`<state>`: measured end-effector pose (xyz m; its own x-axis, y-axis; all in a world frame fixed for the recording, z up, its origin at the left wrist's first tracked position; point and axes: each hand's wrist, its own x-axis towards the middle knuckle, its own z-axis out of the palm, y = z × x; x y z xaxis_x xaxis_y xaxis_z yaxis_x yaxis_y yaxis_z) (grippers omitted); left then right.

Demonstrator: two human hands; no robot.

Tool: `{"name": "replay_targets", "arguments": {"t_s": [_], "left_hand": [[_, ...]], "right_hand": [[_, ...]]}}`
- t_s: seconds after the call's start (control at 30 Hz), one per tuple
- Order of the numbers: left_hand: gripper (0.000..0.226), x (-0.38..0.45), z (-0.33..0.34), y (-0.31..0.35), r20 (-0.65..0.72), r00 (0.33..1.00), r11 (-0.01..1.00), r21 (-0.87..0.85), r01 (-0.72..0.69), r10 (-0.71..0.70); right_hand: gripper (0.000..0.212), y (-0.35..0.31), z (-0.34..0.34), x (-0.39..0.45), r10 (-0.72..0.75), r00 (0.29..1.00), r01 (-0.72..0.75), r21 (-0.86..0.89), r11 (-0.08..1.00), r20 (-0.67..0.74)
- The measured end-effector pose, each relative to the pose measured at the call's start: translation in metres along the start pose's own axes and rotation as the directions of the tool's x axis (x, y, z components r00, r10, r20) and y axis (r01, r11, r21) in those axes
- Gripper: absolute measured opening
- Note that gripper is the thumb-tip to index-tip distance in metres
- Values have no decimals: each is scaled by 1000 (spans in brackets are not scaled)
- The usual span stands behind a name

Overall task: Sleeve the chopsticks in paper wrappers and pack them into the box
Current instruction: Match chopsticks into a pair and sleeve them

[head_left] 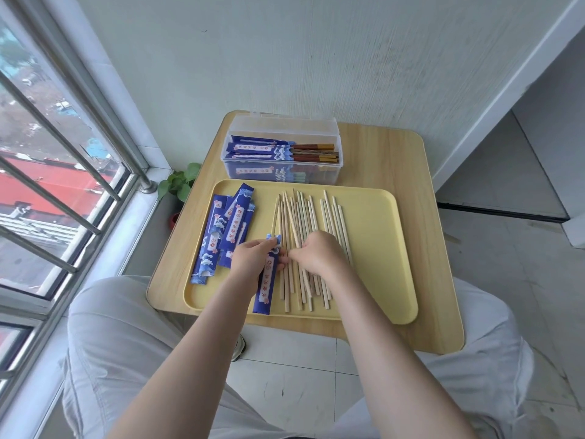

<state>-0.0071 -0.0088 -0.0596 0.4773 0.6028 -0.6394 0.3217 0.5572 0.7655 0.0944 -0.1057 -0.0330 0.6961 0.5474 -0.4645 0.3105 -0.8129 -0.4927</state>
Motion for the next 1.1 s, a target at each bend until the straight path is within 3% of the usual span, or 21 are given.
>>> {"name": "replay_targets", "arguments": {"t_s": [0.1,0.17,0.23,0.3,0.47,0.6,0.73,0.8,0.9,0.97,1.1], "left_hand": [[22,0,-2,0,12,1000,1000,-13,5,-5],[22,-1,-1,1,7,1000,1000,-4,8,-8],[21,-1,-1,1,6,1000,1000,0,6,-6],[21,-2,0,1,3,1000,1000,-13,9,-8],[20,-1,1,1,-11,1000,1000,-26,0,-1],[23,0,1,2,-5,1000,999,-33,9,-9],[22,1,0,2,6,1000,1000,-25,11,-11],[21,1,0,1,2,1000,1000,-9,-2,2],[20,1,1,1,-9,1000,1000,2,-15,15],[20,0,1,1,-8,1000,1000,-7,-11,11],[20,-1,1,1,-11,1000,1000,-10,-1,1]], "right_hand": [[19,12,-11,1,-7,991,-34,312,950,131],[14,18,-16,2,-24,978,-97,555,826,207],[14,21,-19,3,-40,974,-122,663,739,224],[18,23,-21,3,-34,980,-108,669,736,195],[19,22,-23,-1,45,998,-32,335,942,-32],[9,19,-19,-1,4,993,18,186,982,-114],[29,15,-16,-3,-69,975,66,-18,998,-210],[19,9,-12,-4,-125,973,116,-53,992,-194],[4,1,-1,-5,-134,989,126,-132,983,-57],[5,-3,4,-6,-107,994,103,-193,976,-9],[14,-9,10,-5,-62,997,45,-320,946,-43]]}}
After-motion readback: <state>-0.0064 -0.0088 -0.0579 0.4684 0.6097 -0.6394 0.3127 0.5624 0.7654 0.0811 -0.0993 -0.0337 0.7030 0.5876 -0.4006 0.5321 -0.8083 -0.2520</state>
